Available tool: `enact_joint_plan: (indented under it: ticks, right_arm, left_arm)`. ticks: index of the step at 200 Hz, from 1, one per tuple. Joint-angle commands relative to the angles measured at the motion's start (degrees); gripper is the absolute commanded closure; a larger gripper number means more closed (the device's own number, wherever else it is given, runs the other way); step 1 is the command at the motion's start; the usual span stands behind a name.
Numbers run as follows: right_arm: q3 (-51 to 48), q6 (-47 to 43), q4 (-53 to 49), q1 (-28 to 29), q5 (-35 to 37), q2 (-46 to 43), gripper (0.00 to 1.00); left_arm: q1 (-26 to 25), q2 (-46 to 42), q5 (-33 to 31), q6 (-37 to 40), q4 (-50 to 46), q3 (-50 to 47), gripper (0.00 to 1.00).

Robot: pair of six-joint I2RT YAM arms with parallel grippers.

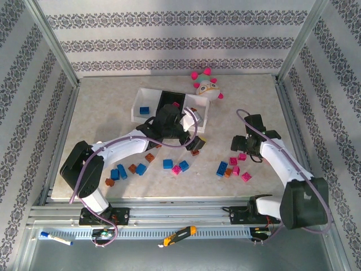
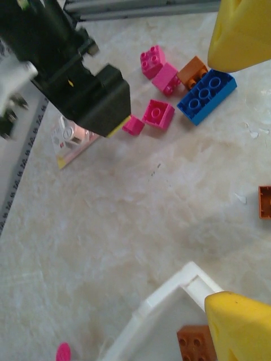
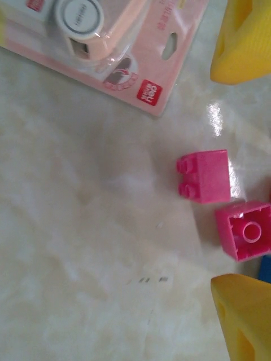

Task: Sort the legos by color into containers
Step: Pick up the lego from the middle-right of the table, then place the lego in the container.

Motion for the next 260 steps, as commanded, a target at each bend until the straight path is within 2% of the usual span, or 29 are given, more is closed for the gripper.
enact_joint_plan:
  ticks: [1,75,122,141,163,206,260]
  right_arm:
    - [0.9,-1.8,-3.0,-1.5,-4.0,3.9,0.17]
    - [2.0,-2.1,-0.4,-1.7,-4.2,13.4,0.41]
    - [3.6,-2.4,-0.4,-1.9,-4.6,15.6,0.67]
    - [4.0,-2.0,-0.6,-1.9,-4.9,14.6,0.75]
    - [4.4,-1.6,-0.8,-1.9,-6.6,12.3,0.79]
    - [6.3,-1.0,1.7,-0.1,-11.5,5.2,0.8]
    - [11.0,2.3,12.6,9.4,-8.9,1.4,0.84]
  left_arm:
    - [-1.0,-2.2,3.5,0.7,6.6,-1.1,0.01]
    - [-1.1,-3.4,3.3,1.0,6.4,-3.4,0.01]
    - [-1.1,-4.7,2.9,1.2,6.1,-4.7,0.01]
    - [-1.1,-5.1,2.6,1.3,6.1,-5.2,0.01]
    - [-1.1,-5.5,1.8,0.9,6.6,-5.7,0.01]
    - [-1.1,-8.2,-1.4,-1.1,8.3,-8.8,0.01]
    - [-0.8,-14.0,-7.6,-3.2,7.3,-12.5,0.01]
